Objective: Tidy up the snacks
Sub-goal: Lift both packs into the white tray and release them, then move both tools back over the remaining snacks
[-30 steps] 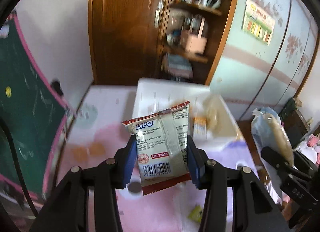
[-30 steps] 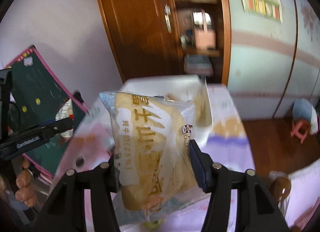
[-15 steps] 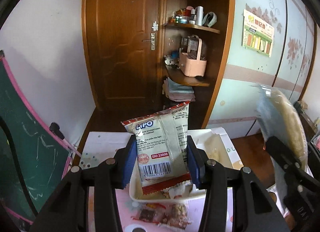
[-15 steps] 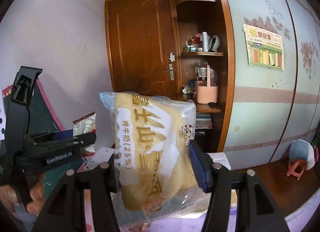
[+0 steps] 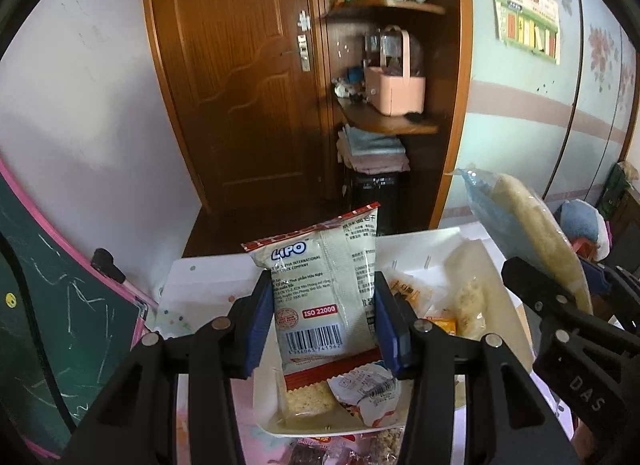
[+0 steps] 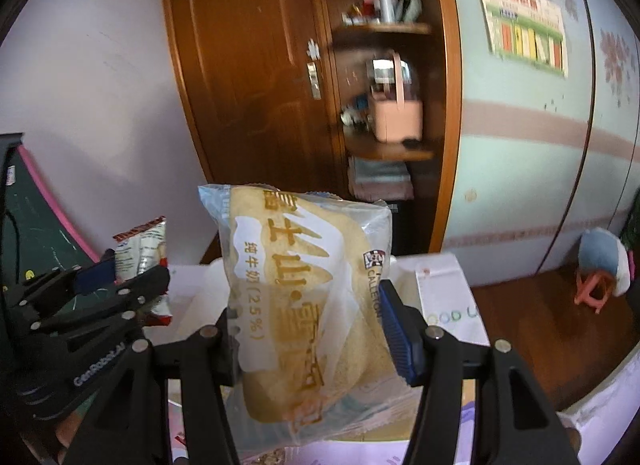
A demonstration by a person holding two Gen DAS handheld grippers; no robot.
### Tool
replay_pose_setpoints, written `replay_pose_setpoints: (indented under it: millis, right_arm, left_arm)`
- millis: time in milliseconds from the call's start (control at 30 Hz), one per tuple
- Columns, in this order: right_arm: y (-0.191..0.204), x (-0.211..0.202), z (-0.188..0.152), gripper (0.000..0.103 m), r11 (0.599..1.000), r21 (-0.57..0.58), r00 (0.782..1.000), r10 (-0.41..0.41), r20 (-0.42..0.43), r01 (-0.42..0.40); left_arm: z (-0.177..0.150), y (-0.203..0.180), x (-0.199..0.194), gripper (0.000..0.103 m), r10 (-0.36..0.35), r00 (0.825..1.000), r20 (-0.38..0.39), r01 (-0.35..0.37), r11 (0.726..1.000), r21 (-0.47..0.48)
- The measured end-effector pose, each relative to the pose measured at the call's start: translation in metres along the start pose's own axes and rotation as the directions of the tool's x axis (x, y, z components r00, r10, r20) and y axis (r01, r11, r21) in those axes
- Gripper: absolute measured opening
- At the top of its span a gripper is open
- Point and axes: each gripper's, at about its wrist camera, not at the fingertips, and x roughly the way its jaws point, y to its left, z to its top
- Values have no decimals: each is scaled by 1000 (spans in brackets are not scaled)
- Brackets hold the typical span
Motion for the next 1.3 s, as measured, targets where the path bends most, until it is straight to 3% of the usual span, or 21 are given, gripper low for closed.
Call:
replay_pose_setpoints:
  millis: [33,67,100,200,400,700,1000,1300]
  right_arm:
    - [0,5,-2,58,1000,2,1000,1,-11,-1]
    - [-1,11,-2,60,1000,3,1000,3,-25,-3]
    - [-2,19,-4,60,1000,10,999,0,-47,0]
    - [-7,27,-6,62,999,38,997,4,-71,-2]
    - [-6,8,-8,66,999,45,1000,11,-27,-10]
    - [-7,-37,-25,66,999,34,1000,9,-27,-9]
    - [6,-104,-75,66,999,-37,1000,-9,-23,8]
    - [25,-147,-134,67,986,-163,999,-36,-11,34]
  left_arm:
    - [0,-1,8,47,-10,1000,-13,10,1000,-1]
    - [-2,0,12,54,-22,999,-23,22,1000,-8]
    - [-3,1,15,73,-35,999,-31,34,999,-17]
    - [-6,12,19,96,-50,998,-37,47,995,-90]
    - [-9,26,7,97,-48,998,-29,44,989,-140]
    - [-26,39,-66,97,-88,994,59,97,979,-181]
    - [-79,44,-143,101,-88,990,114,102,986,-129]
    - [-152,36,-176,101,-127,990,65,130,991,-43]
